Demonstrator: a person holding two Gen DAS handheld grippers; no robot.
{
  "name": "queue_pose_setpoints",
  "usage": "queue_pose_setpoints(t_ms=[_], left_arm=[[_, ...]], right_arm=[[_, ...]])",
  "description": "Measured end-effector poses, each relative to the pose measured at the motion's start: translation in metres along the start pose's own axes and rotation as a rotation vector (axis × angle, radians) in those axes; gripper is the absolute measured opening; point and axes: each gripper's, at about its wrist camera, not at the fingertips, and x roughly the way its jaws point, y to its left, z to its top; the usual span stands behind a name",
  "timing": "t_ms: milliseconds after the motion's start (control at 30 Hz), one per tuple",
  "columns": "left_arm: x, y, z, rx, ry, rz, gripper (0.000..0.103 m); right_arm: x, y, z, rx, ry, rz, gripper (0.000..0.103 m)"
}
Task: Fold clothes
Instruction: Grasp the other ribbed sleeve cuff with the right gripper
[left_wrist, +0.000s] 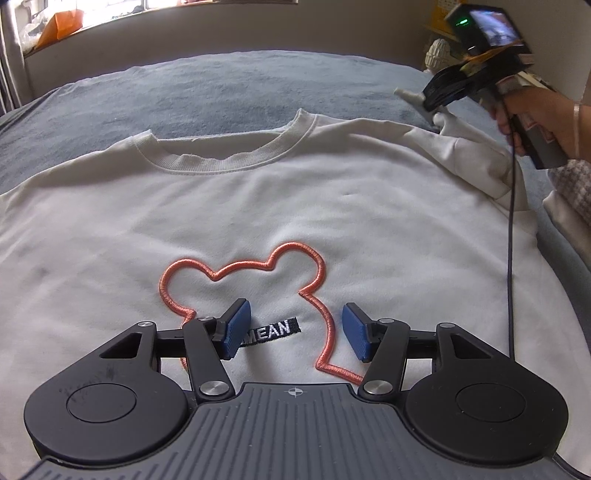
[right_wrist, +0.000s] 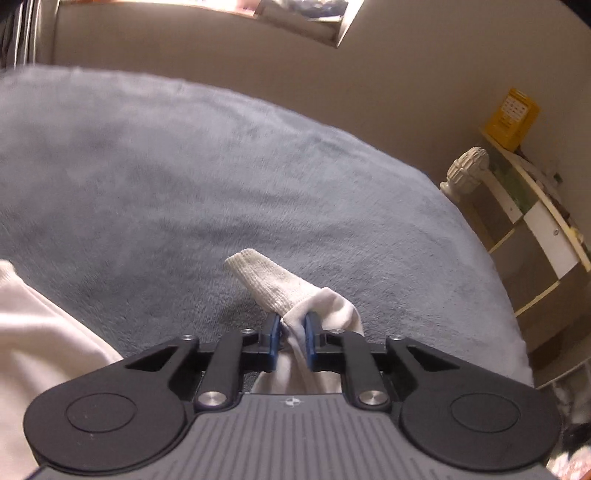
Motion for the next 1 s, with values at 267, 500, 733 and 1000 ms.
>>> queue_pose_setpoints(t_ms=[267,500,733,1000], left_arm=[[-0.003,0.002,0.000,-0.015,0.000,0.010,0.055],[-0.013,0.007,-0.003,-0.053,0.001,0.018,0.055],[-0.031,0.016,-0.013,-0.109,0.006,-0.007,0.055],[-0.059,0.038,-0.025,-0.197,0.003,-0.082,0.055]], right_arm=[[-0.090,-0.046,-0.006,0.204,-0.144,0.142,0.011],[-0.196,-0.079,-0.031,0.446,-0.256,0.403,0.011],[-0.274,-0.085,-0.069,0.626,-0.250,0.731,0.011],[-0.276,-0.025,-0.146,0.684,-0.018,0.958,0.011]])
